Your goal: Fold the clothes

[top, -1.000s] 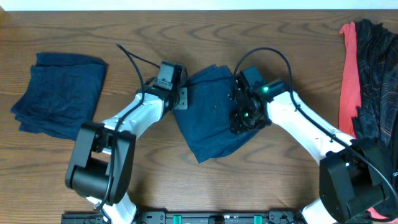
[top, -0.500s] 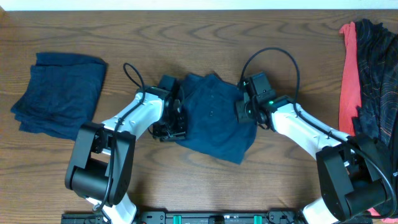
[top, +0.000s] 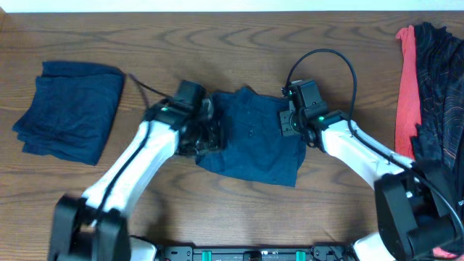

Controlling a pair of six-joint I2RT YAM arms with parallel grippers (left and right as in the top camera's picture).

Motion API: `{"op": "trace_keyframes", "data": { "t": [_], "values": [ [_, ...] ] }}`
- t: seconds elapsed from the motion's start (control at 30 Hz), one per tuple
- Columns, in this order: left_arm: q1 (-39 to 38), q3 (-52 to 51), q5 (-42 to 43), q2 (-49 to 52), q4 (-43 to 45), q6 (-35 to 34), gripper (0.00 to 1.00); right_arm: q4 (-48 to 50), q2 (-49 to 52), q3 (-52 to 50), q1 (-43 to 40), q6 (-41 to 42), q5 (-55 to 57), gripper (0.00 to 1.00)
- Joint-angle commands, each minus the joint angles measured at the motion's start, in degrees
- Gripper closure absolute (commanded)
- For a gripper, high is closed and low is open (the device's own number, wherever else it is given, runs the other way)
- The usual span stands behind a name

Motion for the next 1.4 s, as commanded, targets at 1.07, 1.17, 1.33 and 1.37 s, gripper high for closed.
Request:
{"op": "trace_keyframes", "data": {
  "t": [1.07,1.17,1.33,1.37],
  "values": [
    [-1.03,0.13,3.65,15.93,21.27,12.04,0.46,-20.44,1.07,-0.72,-0.74,15.47,8.83,0.51],
    [-1.88,0.13,3.61,15.93,22.05,12.46,0.47,-20.33,1.99,-0.72,-0.74,15.47,8.81,0.51],
    [-2.27,0.07,1.46,15.98,22.69,12.46,0.53,-20.39,2.73,-0.72,-0.74,15.45,8.76,0.51],
    [-2.27,0.07,0.59,15.98,22.69,12.44,0.53,-20.44,2.84,-0.72,-0.74,15.45,8.76,0.5]
  ]
}}
